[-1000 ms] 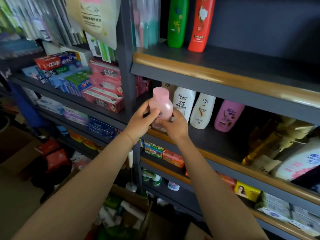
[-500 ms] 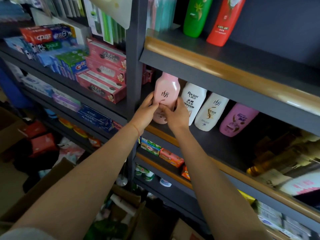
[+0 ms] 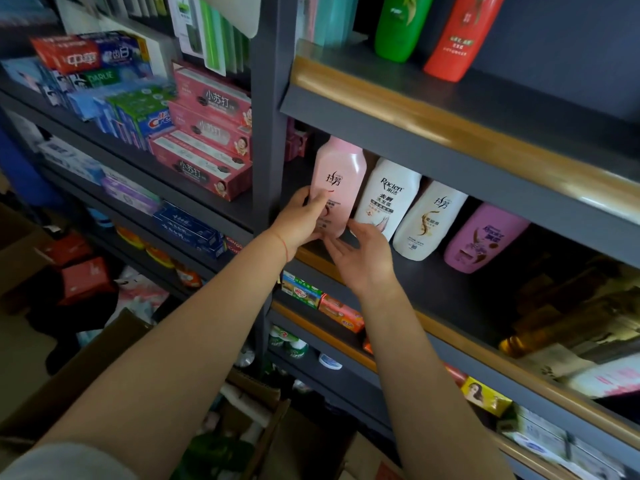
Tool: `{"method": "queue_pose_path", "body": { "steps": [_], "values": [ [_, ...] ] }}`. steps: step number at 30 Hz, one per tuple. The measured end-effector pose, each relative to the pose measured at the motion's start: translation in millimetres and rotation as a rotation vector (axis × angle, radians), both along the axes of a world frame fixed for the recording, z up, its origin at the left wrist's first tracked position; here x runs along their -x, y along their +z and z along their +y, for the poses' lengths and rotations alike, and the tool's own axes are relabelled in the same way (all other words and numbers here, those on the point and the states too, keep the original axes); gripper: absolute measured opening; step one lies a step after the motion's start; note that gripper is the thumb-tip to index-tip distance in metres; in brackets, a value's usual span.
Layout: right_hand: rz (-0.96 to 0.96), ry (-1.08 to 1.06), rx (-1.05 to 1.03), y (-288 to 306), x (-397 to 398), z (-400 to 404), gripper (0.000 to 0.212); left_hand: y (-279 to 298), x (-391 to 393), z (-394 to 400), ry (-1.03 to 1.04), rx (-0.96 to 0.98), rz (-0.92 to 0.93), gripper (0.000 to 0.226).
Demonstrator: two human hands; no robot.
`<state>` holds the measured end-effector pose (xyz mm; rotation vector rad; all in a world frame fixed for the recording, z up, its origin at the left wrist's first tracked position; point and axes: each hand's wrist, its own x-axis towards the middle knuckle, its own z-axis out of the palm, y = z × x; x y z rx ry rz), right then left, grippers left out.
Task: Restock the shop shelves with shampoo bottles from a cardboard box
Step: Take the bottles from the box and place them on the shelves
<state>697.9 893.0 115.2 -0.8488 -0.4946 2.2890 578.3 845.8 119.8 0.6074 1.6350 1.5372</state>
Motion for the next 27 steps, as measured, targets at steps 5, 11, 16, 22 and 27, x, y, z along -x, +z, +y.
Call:
{"method": "queue_pose_path", "body": {
  "steps": [5, 11, 16, 22, 27],
  "values": [
    [0.064, -0.043, 0.104, -0.1, 1.9, 4.3, 0.049, -0.8, 3.4, 13.7, -0.009, -0.021, -0.042, 0.049],
    [0.109, -0.048, 0.139, 0.2, 8.2, 8.3, 0.061, -6.6, 2.1, 26.2, -0.010, -0.017, 0.009, 0.046],
    [0.133, -0.054, 0.149, -1.5, 10.5, 14.0, 0.068, -10.4, 1.7, 34.7, 0.006, 0.006, 0.027, 0.056],
    [0.154, -0.031, 0.154, -4.5, 12.5, 14.5, 0.075, -10.1, 2.4, 42.7, 0.023, -0.007, 0.032, 0.044],
    [0.167, -0.023, 0.143, -4.4, 13.6, 16.6, 0.072, -7.7, 0.1, 46.4, -0.001, -0.019, 0.065, 0.044]
  ]
}}
